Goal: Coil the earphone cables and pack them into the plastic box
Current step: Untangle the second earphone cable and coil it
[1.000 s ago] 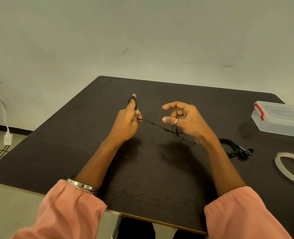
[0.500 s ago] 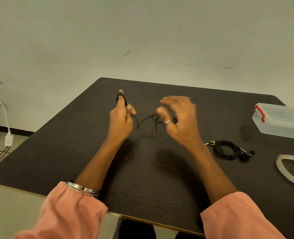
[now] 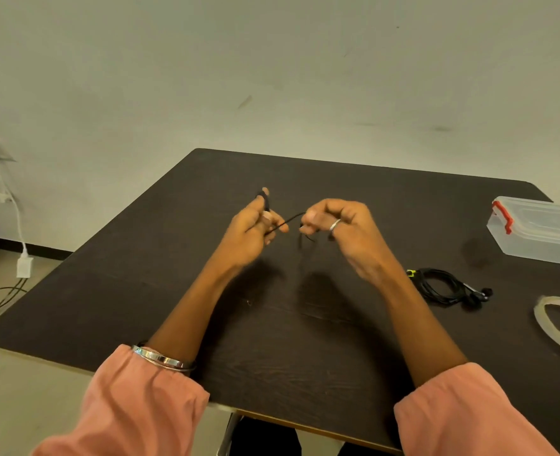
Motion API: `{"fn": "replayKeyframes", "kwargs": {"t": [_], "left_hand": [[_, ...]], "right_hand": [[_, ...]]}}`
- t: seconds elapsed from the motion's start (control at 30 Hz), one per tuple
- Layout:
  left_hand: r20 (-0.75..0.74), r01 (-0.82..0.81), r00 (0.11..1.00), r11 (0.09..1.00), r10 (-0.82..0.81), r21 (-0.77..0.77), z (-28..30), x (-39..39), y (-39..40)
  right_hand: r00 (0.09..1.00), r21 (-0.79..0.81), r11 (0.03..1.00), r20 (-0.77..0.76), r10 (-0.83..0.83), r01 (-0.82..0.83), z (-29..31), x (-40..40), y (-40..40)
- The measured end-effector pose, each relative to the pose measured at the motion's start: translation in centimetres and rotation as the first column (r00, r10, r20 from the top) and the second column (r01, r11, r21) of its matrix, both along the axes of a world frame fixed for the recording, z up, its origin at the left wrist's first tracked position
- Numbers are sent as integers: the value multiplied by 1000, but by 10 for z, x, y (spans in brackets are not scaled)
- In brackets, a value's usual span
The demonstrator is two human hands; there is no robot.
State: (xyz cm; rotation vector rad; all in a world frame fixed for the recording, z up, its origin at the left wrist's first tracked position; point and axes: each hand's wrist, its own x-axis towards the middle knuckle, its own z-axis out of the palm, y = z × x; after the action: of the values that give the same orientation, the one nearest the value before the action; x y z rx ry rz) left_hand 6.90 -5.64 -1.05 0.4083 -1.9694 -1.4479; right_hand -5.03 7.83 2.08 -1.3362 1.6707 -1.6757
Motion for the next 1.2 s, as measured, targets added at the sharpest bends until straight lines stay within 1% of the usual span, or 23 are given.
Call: {"fn": "replayKeyframes", "kwargs": {"t": [0.07,0.1,0.13,0.2,0.23,0.3,0.33,0.4,0.43,0.47,0.5,0.53,0.57,0.63,0.7,0.8,0.9,0.97,1.0,1.03,1.1,1.13,1.2], "left_hand": [[58,120,991,992,-123,46,2,1,5],[82,173,980,982,-179,70,2,2,7],[105,223,967,970,-232,94,3,3,8],[131,315,933,937,-334,149,4,5,11],[130,352,916,916,-379,190,3,5,12],[107,419,880,863,-462,282,4,7,12],[93,451,862,837,-499,311,4,9,12],[68,513,823,789,-564,338,5,10,11],[47,541,805,764,-592,351,6,11,11],[22,564,789,739,-614,367,6,12,11],[-5,582,776,713,-631,391,7,13,11],[-33,598,762,684,-646,417,7,13,11],[-66,617,747,654,-661,438,8,14,10],[-152,650,728,603,-668,461,8,15,10],[-266,672,724,565,-636,478,10,15,9],[-431,671,741,540,-515,508,16,17,3],[-548,645,754,562,-362,517,20,21,-7],[-606,624,752,574,-260,530,21,22,-11],[-627,611,752,570,-204,549,21,22,-13],[-640,594,755,565,-144,573,21,22,-16],[-647,558,761,560,-48,613,20,22,-20],[-645,538,764,562,-11,628,20,22,-21],[-622,472,779,580,79,664,19,22,-24]], "right_hand": [[996,-72,997,91,-4,10,3,-4,5],[995,-88,995,93,-28,37,4,-5,6],[996,-97,992,55,-76,81,4,-5,7],[970,-127,972,-114,-214,200,3,-6,6],[939,-154,955,-198,-282,254,2,-7,6],[863,-202,915,-313,-397,348,-1,-10,5],[808,-213,894,-382,-448,395,-4,-12,5],[662,-210,850,-548,-511,483,-9,-15,5],[602,-209,829,-600,-528,519,-10,-15,5],[567,-210,815,-625,-537,540,-10,-17,5],[562,-213,815,-629,-537,539,-10,-18,5],[589,-219,830,-614,-526,513,-11,-19,4],[645,-230,855,-573,-505,465,-12,-20,3],[766,-233,886,-445,-464,401,-13,-19,2],[837,-191,912,-363,-410,364,-13,-15,1],[889,-53,966,-381,-254,253,-18,-12,-3],[876,88,986,-476,-81,139,-22,-10,-6],[852,175,980,-523,11,95,-25,-7,-8],[816,218,970,-576,40,106,-25,-5,-9],[752,256,958,-655,73,130,-26,-3,-11],[595,314,932,-789,150,182,-26,2,-13],[548,327,924,-819,172,199,-26,5,-13],[497,294,934,-853,161,203,-24,11,-11]]}}
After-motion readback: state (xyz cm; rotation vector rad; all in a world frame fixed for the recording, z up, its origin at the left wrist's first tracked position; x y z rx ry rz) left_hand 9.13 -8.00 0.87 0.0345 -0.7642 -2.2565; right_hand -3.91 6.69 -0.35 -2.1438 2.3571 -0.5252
